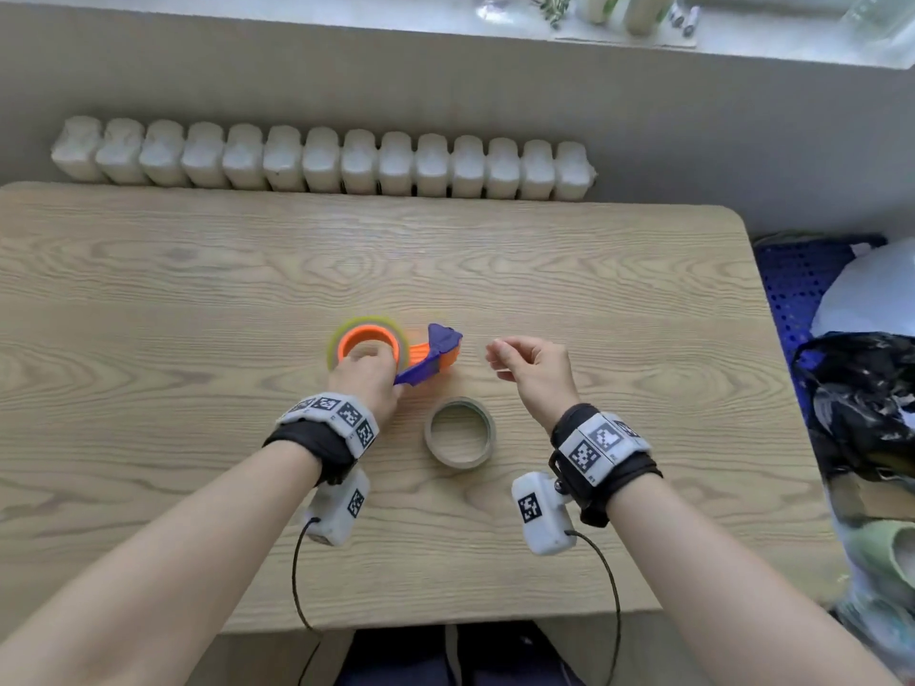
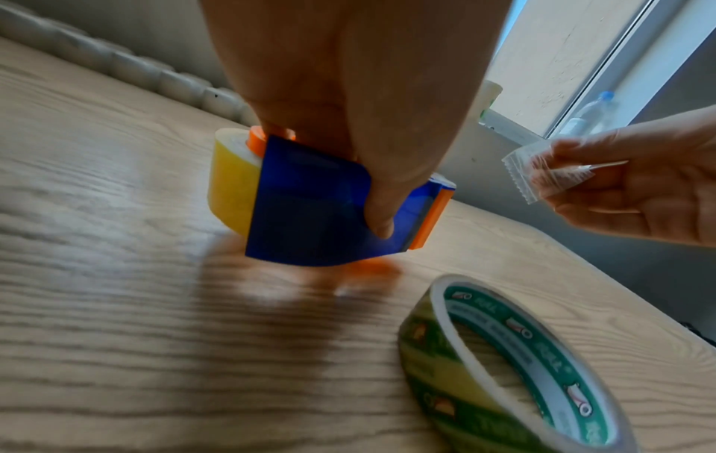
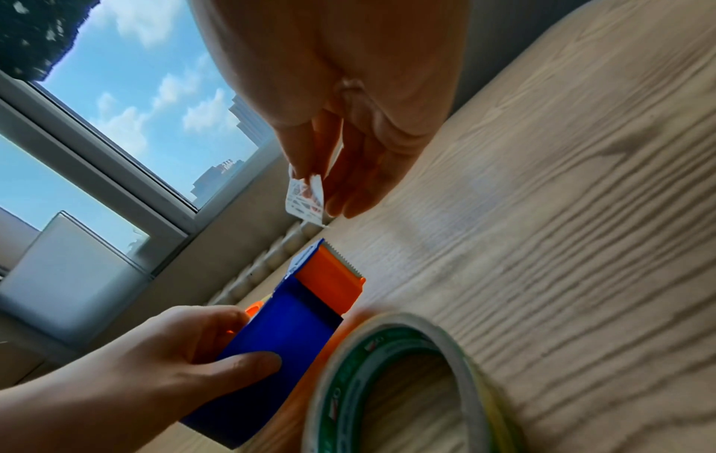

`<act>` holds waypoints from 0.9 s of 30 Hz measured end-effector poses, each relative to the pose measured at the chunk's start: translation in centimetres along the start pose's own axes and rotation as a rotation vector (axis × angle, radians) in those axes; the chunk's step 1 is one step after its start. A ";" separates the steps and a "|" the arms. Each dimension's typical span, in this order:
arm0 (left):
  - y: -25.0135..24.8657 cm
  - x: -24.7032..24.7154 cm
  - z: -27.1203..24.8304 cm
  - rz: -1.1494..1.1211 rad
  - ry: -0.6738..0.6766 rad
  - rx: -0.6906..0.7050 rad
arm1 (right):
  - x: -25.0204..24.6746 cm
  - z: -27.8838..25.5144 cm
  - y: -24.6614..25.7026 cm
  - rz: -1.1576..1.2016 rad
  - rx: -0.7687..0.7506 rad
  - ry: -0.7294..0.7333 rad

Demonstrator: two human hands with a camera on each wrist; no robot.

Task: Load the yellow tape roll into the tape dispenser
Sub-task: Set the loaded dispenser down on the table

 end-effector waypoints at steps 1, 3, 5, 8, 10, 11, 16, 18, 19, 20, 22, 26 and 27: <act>-0.1 0.3 0.1 0.014 0.009 -0.010 | 0.0 0.1 -0.6 -0.009 0.008 -0.002; -0.2 0.9 0.4 0.028 0.019 -0.015 | -0.1 0.1 -1.5 -0.041 0.017 -0.006; -0.3 1.6 0.8 0.021 0.014 -0.006 | -0.2 0.1 -2.4 -0.099 0.019 -0.003; -0.5 1.9 1.1 0.010 -0.017 0.006 | -0.2 0.0 -3.6 -0.182 0.015 0.006; -0.8 1.8 1.2 0.007 -0.042 0.012 | -0.1 -0.4 -4.1 -0.265 0.001 0.015; -0.9 1.8 1.3 0.000 -0.051 0.012 | -0.1 -0.7 -4.0 -0.327 -0.023 0.016; -0.8 1.8 1.6 -0.036 -0.068 0.019 | 0.2 -2.4 -2.5 -0.643 -0.330 -0.002; -0.7 1.8 1.6 -0.039 -0.061 0.028 | 0.7 -3.0 -2.4 -0.765 -0.416 0.015; -0.7 1.8 1.6 -0.038 -0.056 0.031 | 1.1 -3.4 -2.3 -0.831 -0.461 0.029; -0.7 1.7 1.5 -0.038 -0.057 0.042 | 1.4 -3.8 -2.3 -0.886 -0.508 0.030; -0.9 1.5 1.2 -0.048 -0.071 0.062 | 1.8 -4.4 -2.5 -0.962 -0.540 0.054; -1.2 0.8 0.2 -0.068 -0.135 0.113 | 2.7 -4.9 -2.9 -1.082 -0.590 0.122; -1.2 0.7 -0.1 -0.070 -0.145 0.122 | 2.8 -5.0 -2.8 -1.099 -0.594 0.132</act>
Point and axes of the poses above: each hand's wrist, its own z-axis towards the middle knuckle, its own x-axis out of the palm, y = z × x, the point moved 9 cm from there along z, towards the middle knuckle, and after that the axes turned 2 degrees about y, right-handed, at the moved point
